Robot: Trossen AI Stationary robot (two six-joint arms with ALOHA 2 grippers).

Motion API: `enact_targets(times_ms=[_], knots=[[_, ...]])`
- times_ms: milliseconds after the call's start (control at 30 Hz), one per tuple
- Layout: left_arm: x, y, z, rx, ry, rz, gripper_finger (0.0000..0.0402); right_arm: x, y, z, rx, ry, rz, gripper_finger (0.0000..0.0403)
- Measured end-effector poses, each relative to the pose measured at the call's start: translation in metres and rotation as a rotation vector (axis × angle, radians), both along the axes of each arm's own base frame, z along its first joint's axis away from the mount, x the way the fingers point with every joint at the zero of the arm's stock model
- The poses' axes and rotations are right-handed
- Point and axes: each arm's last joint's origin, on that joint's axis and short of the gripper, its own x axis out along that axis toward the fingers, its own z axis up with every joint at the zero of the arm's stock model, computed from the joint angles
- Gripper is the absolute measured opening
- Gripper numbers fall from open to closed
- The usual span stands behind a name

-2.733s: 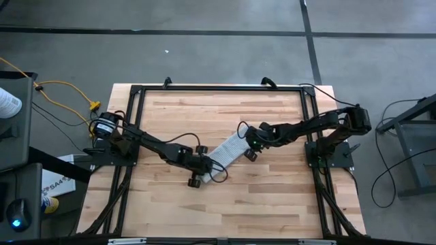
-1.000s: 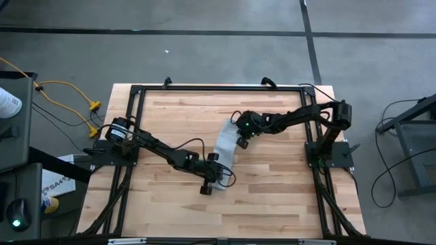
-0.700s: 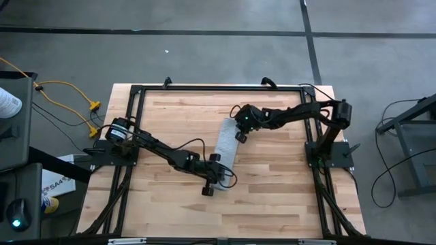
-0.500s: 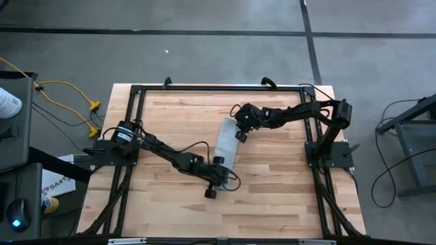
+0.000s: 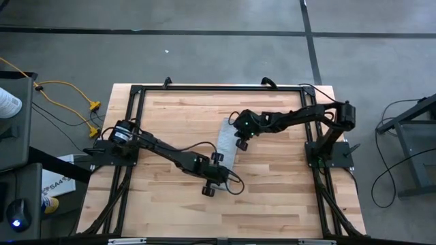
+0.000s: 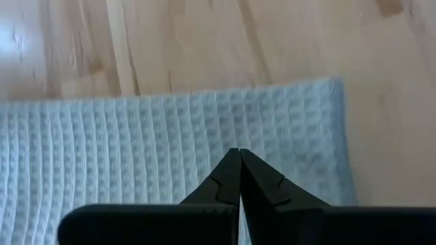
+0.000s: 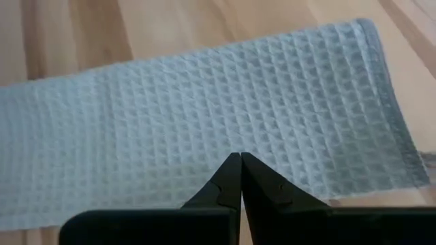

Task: Fold microfiber towels
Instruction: Fold the gray microfiber towel

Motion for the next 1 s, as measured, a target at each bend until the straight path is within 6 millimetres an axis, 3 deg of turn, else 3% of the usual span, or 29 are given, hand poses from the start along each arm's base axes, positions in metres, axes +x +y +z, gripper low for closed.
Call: enact_targets(times_ms=[167, 500, 1000], knots=[[-0.007, 0.002, -0.007, 0.002, 0.061, 0.024, 0.0, 0.001, 0.004, 0.0, -0.011, 0.009, 0.004, 0.0002], [-0.009, 0.002, -0.017, -0.062, 0.01, 0.024, 0.0, 0.0, 0.0, -0.009, -0.003, 0.045, -0.013, 0.0002], [0.005, -0.003, -0.027, -0.106, -0.116, -0.033, 0.0, 0.001, -0.009, -0.023, -0.003, 0.075, -0.033, 0.0002]])
